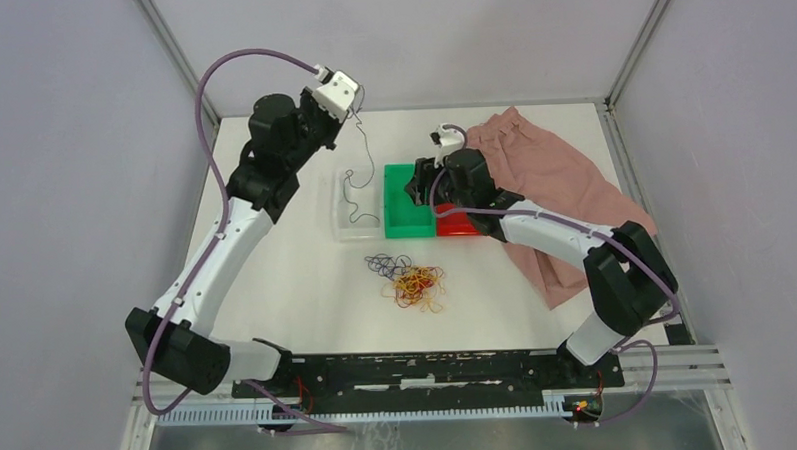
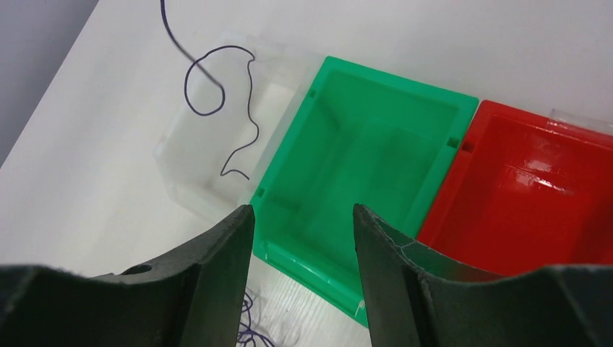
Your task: Untangle the cables
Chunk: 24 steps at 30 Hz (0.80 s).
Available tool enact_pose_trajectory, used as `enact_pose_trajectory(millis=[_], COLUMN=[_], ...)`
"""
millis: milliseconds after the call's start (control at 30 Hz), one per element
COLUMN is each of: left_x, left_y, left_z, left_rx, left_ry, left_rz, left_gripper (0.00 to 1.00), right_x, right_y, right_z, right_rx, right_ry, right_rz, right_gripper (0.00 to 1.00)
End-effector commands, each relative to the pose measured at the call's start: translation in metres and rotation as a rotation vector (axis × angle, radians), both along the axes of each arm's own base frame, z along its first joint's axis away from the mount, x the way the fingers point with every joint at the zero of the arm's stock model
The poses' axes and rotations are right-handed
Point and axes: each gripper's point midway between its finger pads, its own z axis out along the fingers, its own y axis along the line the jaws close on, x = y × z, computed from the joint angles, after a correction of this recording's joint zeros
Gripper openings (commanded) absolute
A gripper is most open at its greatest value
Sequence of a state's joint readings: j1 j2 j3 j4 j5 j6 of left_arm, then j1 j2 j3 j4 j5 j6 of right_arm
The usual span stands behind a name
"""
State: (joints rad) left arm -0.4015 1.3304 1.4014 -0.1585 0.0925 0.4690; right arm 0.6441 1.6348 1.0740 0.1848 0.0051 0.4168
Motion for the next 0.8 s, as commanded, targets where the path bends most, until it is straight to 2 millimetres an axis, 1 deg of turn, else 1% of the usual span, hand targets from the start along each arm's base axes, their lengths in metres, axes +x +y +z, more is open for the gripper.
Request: enact_pose_trajectory(millis=[0,133,333,433,567,633,767], left_x=[0.008,0.015,0.016,0.027,0.038,0.038,0.033], left_y=[-0.007,-0.004,-0.003,0.003,0.004,0.001,-0.006], left_z=[-0.023,-0.049,-0.103,-0.131,-0.152,-0.163,-0.193], left_rx=[-0.009,0.055,0.155,0.24,0.29,0.297,0.312], left_ry=[0.024,0.036,0.109,0.126,0.162,0.194,0.277], left_rz=[-0.014,0.007,-0.016,0.011,0.023,0.002,-0.037], left_gripper=[0.03,0.03,0.03,0.03,0.03,0.03,0.03], right_x=[-0.006,-0.014,-0.025,-0.029,-0.033,-0.035,-0.038], right_y=[-0.009,-0.021,-0.033,-0.038,-0.045,-0.049,-0.055], right_z=[0.031,0.039,0.046,0.047,0.045,0.044,0.043], right_rx=[0.082,0.101,0.125,0.121,0.106,0.104,0.107], right_ry=[-0.074,-0.09,-0.113,-0.118,-0.115,-0.114,-0.113], right_rz=[-0.041,-0.07,-0.093,-0.101,-0.113,-0.119,-0.131], right_gripper=[0.59,0.59,0.57,0.57,0.57,0.56,0.56])
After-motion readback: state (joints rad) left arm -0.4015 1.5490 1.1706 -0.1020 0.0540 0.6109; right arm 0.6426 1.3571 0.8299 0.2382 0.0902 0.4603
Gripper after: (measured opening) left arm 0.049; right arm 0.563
